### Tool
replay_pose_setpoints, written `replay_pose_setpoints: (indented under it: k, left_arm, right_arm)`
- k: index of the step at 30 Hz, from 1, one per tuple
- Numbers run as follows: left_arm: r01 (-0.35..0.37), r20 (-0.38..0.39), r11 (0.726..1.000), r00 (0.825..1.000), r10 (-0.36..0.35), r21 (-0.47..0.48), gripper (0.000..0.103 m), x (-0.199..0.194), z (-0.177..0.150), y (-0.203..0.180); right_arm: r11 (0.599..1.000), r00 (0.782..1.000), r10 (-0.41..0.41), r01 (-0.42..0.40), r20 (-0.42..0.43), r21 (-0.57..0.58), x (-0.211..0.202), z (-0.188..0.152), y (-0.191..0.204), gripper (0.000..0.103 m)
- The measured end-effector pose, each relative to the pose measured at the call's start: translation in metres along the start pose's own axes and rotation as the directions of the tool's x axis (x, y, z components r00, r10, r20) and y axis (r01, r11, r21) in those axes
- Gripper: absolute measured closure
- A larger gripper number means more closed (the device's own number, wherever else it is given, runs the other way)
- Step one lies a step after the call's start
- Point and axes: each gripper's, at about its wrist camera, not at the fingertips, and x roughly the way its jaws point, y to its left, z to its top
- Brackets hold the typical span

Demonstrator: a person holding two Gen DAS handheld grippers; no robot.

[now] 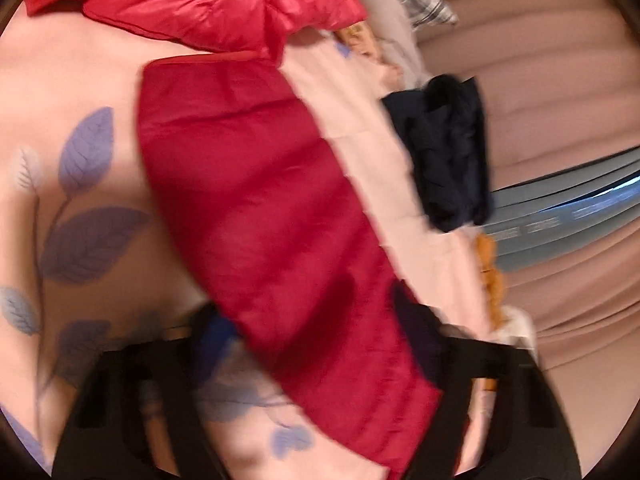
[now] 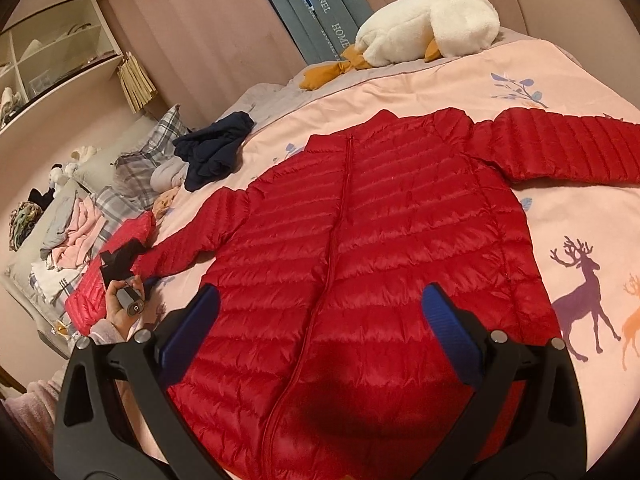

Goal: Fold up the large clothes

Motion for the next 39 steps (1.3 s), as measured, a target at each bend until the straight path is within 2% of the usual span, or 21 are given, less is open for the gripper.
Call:
replay_pose_setpoints:
  k: [1, 3, 5, 9, 12, 14, 16, 18, 21, 23, 27, 29, 32, 34, 35, 37, 38, 39]
  left_arm:
    - [-0.030, -0.005, 1.000, 1.000, 0.030, -0.004, 0.065, 0.002, 0.002, 0.002]
    - [-0.035, -0.014, 0.999, 0.999, 0.035, -0.036, 0.085, 0.002, 0.006, 0.010]
    - [-0.037, -0.021, 0.999, 0.999, 0.036, -0.033, 0.094, 0.002, 0.008, 0.013]
    - [-0.071, 0.017, 0.994, 0.997, 0.070, 0.083, 0.098, -0.011, 0.004, -0.012]
    - [-0.108, 0.079, 0.961, 0.993, 0.091, 0.256, 0.098, -0.029, -0.008, -0.054]
    - [-0.118, 0.118, 0.917, 0.990, 0.078, 0.381, 0.098, -0.044, -0.022, -0.090]
    - [-0.118, 0.143, 0.855, 0.988, 0.051, 0.504, 0.098, -0.057, -0.044, -0.127]
    - [-0.113, 0.163, 0.774, 0.987, 0.013, 0.623, 0.098, -0.070, -0.076, -0.164]
    - [-0.102, 0.152, 0.664, 0.988, -0.018, 0.741, 0.098, -0.077, -0.128, -0.202]
    - [-0.087, 0.127, 0.604, 0.992, -0.024, 0.792, 0.098, -0.073, -0.160, -0.221]
    - [-0.089, 0.104, 0.455, 0.995, -0.007, 0.886, 0.098, -0.060, -0.229, -0.244]
    - [-0.079, 0.079, 0.405, 0.997, 0.015, 0.911, 0.098, -0.049, -0.258, -0.250]
    - [-0.071, 0.053, 0.309, 0.996, 0.065, 0.949, 0.098, -0.031, -0.305, -0.254]
    - [-0.061, 0.036, 0.257, 0.994, 0.098, 0.964, 0.098, -0.019, -0.326, -0.251]
    - [-0.053, 0.025, 0.241, 0.993, 0.117, 0.969, 0.097, -0.013, -0.337, -0.250]
    - [0.005, -0.042, 0.230, 0.987, 0.156, 0.973, 0.093, -0.001, -0.353, -0.246]
    - [0.035, -0.075, 0.233, 0.983, 0.166, 0.972, 0.086, 0.002, -0.359, -0.243]
    - [0.070, -0.113, 0.235, 0.979, 0.171, 0.969, 0.069, 0.003, -0.366, -0.241]
  right_arm:
    - [1.000, 1.000, 0.001, -0.001, -0.002, -0.005, 0.002, 0.001, 0.000, 0.002]
    - [1.000, 1.000, -0.005, 0.005, -0.013, -0.014, 0.006, 0.003, 0.001, 0.002]
    - [1.000, 1.000, -0.014, 0.014, -0.024, -0.016, 0.009, 0.004, 0.001, 0.002]
    - [1.000, 1.000, -0.012, 0.012, -0.019, -0.024, 0.009, 0.006, 0.007, 0.002]
    - [1.000, 1.000, 0.000, 0.000, -0.009, -0.029, 0.005, 0.006, 0.009, 0.002]
    - [1.000, 1.000, 0.008, -0.008, -0.007, -0.030, 0.002, 0.004, 0.010, 0.002]
    - [1.000, 1.000, 0.009, -0.009, -0.003, -0.028, -0.001, 0.002, 0.008, 0.002]
    - [1.000, 1.000, 0.009, -0.009, 0.005, -0.017, -0.006, 0.000, 0.003, 0.002]
    - [1.000, 1.000, 0.005, -0.005, 0.011, 0.005, -0.014, -0.003, -0.006, 0.002]
    - [1.000, 1.000, -0.009, 0.009, 0.014, 0.014, -0.019, -0.005, -0.012, 0.002]
    - [0.999, 0.999, -0.043, 0.043, 0.011, 0.023, -0.029, -0.007, -0.025, 0.002]
    - [0.998, 0.998, -0.055, 0.055, 0.008, 0.028, -0.032, -0.008, -0.033, 0.002]
    - [0.997, 0.998, -0.067, 0.068, -0.006, 0.035, -0.033, -0.009, -0.043, 0.002]
    - [0.997, 0.998, -0.063, 0.064, -0.019, 0.046, -0.030, -0.009, -0.050, 0.002]
    - [0.997, 0.998, -0.054, 0.055, -0.030, 0.057, -0.028, -0.007, -0.053, 0.002]
    - [0.996, 0.998, -0.015, 0.019, -0.053, 0.085, -0.021, -0.001, -0.060, 0.002]
    - [0.995, 0.998, 0.000, 0.006, -0.062, 0.099, -0.017, 0.003, -0.063, 0.002]
    - [0.993, 0.997, 0.006, 0.002, -0.073, 0.116, -0.012, 0.009, -0.067, 0.002]
